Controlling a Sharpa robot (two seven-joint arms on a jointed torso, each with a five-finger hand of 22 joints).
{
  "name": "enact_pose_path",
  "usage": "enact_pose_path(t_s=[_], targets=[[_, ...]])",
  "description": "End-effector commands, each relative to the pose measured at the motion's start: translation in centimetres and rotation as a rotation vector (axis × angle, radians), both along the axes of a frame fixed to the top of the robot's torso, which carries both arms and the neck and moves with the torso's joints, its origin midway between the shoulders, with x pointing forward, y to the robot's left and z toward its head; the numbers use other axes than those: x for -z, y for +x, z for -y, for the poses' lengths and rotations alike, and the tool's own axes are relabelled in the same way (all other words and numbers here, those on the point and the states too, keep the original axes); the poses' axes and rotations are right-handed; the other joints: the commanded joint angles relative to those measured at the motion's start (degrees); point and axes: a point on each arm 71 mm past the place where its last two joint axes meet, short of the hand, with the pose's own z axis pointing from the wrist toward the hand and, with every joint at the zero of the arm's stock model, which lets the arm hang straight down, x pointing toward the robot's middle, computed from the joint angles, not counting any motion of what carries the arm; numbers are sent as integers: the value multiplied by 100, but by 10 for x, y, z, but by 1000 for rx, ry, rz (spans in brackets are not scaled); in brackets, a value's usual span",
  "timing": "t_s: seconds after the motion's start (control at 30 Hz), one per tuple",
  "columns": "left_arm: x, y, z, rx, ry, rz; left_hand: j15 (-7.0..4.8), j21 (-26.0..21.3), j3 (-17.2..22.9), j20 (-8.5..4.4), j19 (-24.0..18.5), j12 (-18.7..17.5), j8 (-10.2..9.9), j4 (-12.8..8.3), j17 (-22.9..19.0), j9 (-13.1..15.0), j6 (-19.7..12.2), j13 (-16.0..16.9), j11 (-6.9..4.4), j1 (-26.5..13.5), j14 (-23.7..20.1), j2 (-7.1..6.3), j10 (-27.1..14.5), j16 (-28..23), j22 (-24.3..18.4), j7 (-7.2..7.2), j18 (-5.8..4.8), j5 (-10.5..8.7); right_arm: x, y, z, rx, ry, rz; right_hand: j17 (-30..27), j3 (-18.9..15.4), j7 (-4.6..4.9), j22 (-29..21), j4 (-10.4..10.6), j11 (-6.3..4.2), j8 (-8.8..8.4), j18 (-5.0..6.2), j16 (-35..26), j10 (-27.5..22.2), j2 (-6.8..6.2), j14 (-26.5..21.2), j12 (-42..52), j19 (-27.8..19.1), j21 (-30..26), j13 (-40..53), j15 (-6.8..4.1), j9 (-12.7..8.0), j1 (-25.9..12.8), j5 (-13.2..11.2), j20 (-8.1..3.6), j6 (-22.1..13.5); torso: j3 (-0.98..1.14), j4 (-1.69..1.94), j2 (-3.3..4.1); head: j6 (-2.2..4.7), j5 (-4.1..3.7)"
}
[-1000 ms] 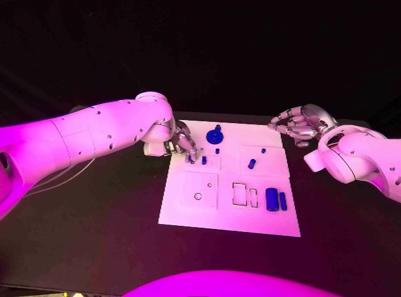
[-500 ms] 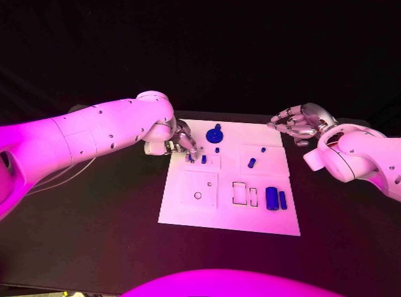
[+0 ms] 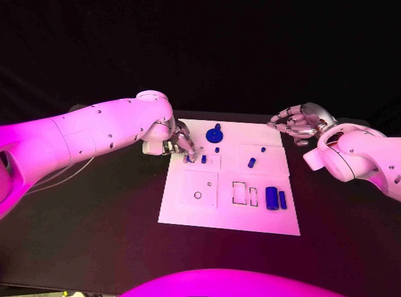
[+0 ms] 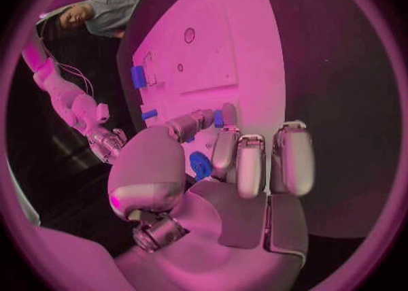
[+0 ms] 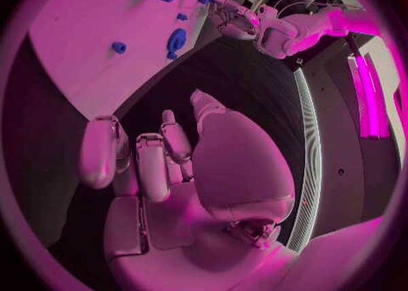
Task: Assemble the parts on the task board
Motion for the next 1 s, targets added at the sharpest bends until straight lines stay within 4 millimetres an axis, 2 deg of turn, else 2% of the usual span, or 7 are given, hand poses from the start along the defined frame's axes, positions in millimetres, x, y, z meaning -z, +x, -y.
enact_pose_path(t_s=[0.03, 0.53, 1.0], targets=[[0, 0, 0, 6, 1, -4, -83, 72, 572, -5, 183, 96, 121, -232, 1599, 157, 421, 98, -121, 136, 627, 165, 385, 102, 632, -274, -198, 755, 0, 0, -1, -5, 0, 0, 423, 262, -13, 500, 37, -41, 130, 107, -32, -51, -7, 317, -41, -42, -101, -7, -21, -31, -247, 128, -45, -50, 0, 2, 2, -3, 0], [0, 1, 4, 1, -6, 6, -83, 72, 567, -6, 183, 100, 119, -237, 1599, 158, 427, 109, -122, 139, 627, 163, 390, 102, 631, -274, -197, 771, 0, 0, -1, -6, 1, 0, 423, 262, -13, 500, 37, -41, 130, 107, -32, -51, -7, 317, -41, -42, -101, -7, -21, -31, -247, 128, -45, -50, 4, -6, 2, 2, 4], [5, -2, 7, 38, 20, -44, -84, 76, 560, -7, 185, 104, 118, -235, 1599, 158, 434, 119, -122, 137, 627, 166, 395, 102, 636, -275, -199, 782, 0, 0, -2, -8, 1, 0, 423, 262, -13, 500, 37, -41, 130, 107, -32, -51, -7, 317, -41, -42, -101, -7, -21, -31, -247, 128, -45, -50, 10, -2, 2, -37, -11]])
